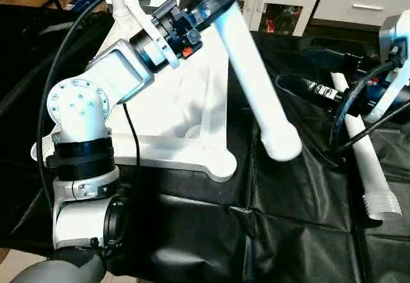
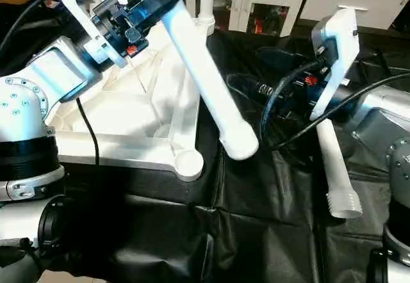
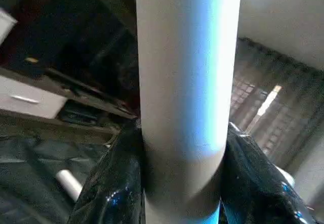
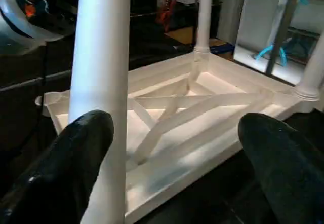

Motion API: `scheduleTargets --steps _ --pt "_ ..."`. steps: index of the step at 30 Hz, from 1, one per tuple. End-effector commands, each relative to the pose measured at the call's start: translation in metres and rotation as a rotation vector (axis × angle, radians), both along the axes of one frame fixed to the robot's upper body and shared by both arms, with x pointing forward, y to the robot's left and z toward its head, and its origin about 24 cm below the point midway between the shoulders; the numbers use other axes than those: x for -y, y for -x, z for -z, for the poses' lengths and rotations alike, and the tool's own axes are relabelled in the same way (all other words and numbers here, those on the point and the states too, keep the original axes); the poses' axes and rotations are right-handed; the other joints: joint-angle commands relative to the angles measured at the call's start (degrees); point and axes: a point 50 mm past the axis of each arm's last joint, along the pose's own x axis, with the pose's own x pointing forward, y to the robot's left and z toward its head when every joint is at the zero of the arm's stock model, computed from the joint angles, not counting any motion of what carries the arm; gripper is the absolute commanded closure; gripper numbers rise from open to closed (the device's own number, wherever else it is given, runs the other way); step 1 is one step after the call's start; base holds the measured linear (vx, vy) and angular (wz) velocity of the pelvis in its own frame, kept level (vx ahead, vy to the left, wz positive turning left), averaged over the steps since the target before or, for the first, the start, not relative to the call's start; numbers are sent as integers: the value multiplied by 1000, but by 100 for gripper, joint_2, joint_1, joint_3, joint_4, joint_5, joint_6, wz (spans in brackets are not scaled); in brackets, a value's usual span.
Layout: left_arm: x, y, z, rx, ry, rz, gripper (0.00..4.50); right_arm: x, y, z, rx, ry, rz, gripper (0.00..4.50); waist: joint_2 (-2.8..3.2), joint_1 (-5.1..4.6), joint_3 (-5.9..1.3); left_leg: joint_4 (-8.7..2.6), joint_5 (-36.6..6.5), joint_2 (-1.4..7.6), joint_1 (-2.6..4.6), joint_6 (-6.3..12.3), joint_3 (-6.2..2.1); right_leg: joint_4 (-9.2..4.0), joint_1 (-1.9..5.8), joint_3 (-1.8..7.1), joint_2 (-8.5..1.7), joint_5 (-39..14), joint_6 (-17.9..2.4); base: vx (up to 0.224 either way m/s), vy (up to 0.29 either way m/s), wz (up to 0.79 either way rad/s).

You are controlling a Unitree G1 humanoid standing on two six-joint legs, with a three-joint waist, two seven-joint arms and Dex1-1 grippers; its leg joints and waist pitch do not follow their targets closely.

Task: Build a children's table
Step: Pick table leg

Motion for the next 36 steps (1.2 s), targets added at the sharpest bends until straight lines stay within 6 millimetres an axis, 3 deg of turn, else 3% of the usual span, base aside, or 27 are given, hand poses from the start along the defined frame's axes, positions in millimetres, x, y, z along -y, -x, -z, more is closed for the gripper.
scheduleTargets --steps 1,4,10,17,23,36 --pt "1 7 -5 43 -11 35 278 0 3 -1 -1 -12 -22 0 -69 20 -472 -310 -260 134 96 576 -46 -319 437 133 -136 -564 -1604 0 0 0" --pt "1 7 -4 44 -11 44 278 -3 5 0 -19 -44 -60 0 -49 25 -466 -318 -285 144 105 561 -51 -323 427 131 -132 -608 -1605 0 0 0" --pt "4 7 -4 49 -23 54 278 -5 9 9 -95 -78 -140 0 -75 41 -468 -320 -262 148 95 574 -54 -320 435 130 -134 -565 -1609 0 0 0" --pt "11 12 -2 75 -65 123 278 -10 1 19 -165 -56 -125 0 -77 28 -458 -332 -320 139 94 472 -55 -339 423 129 -139 -813 -1517 0 0 0" --pt "25 19 8 115 -197 178 278 -14 1 29 -294 -51 -222 0 -93 32 -477 -325 -168 156 106 543 -56 -312 426 133 -142 -633 -1574 0 0 0" --pt "34 15 11 167 -259 148 278 -33 2 31 -302 7 -317 0 -111 38 -532 -295 -63 158 94 537 -45 -270 460 143 -154 -393 -1650 0 0 0"
